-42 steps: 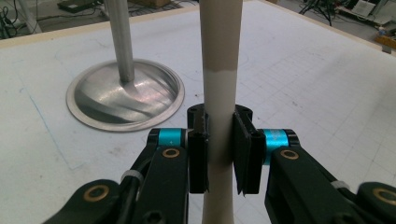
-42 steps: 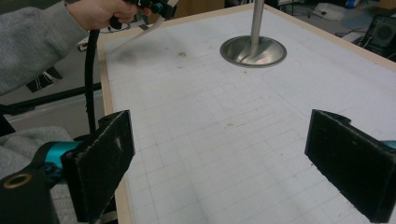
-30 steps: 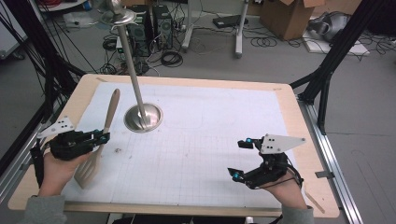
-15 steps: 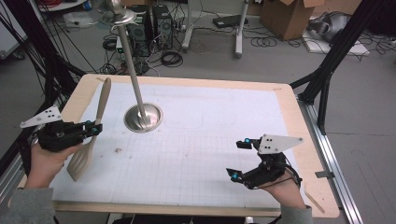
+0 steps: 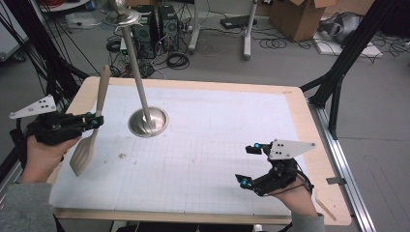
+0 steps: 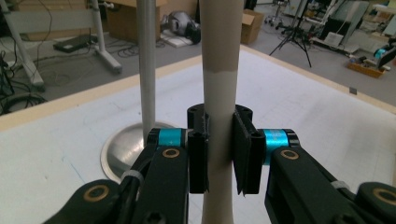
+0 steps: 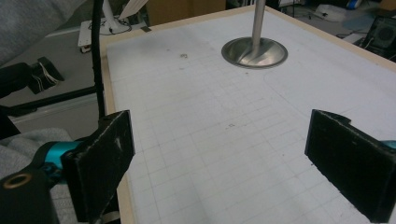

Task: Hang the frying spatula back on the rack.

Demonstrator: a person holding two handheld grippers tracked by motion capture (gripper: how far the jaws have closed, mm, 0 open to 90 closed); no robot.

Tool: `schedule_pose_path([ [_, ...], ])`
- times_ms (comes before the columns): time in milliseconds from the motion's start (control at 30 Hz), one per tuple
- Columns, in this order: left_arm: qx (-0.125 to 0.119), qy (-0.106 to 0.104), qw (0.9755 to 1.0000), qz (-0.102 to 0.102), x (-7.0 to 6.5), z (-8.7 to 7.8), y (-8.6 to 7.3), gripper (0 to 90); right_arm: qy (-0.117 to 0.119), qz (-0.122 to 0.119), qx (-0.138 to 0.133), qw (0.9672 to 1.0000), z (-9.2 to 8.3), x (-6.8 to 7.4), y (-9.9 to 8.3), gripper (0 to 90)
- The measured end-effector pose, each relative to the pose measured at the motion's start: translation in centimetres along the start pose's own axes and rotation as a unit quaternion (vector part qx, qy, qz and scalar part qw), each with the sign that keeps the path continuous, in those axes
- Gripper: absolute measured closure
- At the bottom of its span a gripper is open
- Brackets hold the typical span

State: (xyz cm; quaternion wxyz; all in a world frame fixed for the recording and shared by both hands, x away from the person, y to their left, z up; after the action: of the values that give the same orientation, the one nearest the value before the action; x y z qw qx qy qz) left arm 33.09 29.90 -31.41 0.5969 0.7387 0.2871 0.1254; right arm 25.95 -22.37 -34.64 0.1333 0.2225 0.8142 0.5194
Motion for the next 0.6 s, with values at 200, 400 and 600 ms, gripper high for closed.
schedule_pose_path([
  [200, -0.008, 0.001, 0.9999, -0.006, 0.6, -0.1, 1.3, 77.6, 0.002, 0.000, -0.004, 1.0000, -0.1, 0.0, 0.1, 7.2],
  [400, -0.013, 0.005, 0.9999, 0.001, 1.2, -0.4, 2.2, 77.6, 0.005, 0.001, -0.002, 1.0000, 0.1, 0.1, 0.0, 7.2],
  [600, -0.014, 0.006, 0.9998, 0.009, 1.9, -0.8, 3.5, 77.7, 0.002, 0.003, -0.004, 1.0000, -0.1, -0.1, -0.1, 7.2],
])
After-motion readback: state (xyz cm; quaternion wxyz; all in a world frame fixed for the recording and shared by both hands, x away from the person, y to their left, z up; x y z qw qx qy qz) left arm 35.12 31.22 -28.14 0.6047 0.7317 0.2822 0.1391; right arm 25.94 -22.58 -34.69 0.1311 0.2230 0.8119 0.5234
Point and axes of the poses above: each handheld gripper's, and its own axes: z roughly forward along the jaws, y roughly out of its top, x roughly to its left, the point moved 3 cm from there along z, roughly forward along the jaws, and after that the axes turned 6 degrees about -y, right-handed, at the moved point
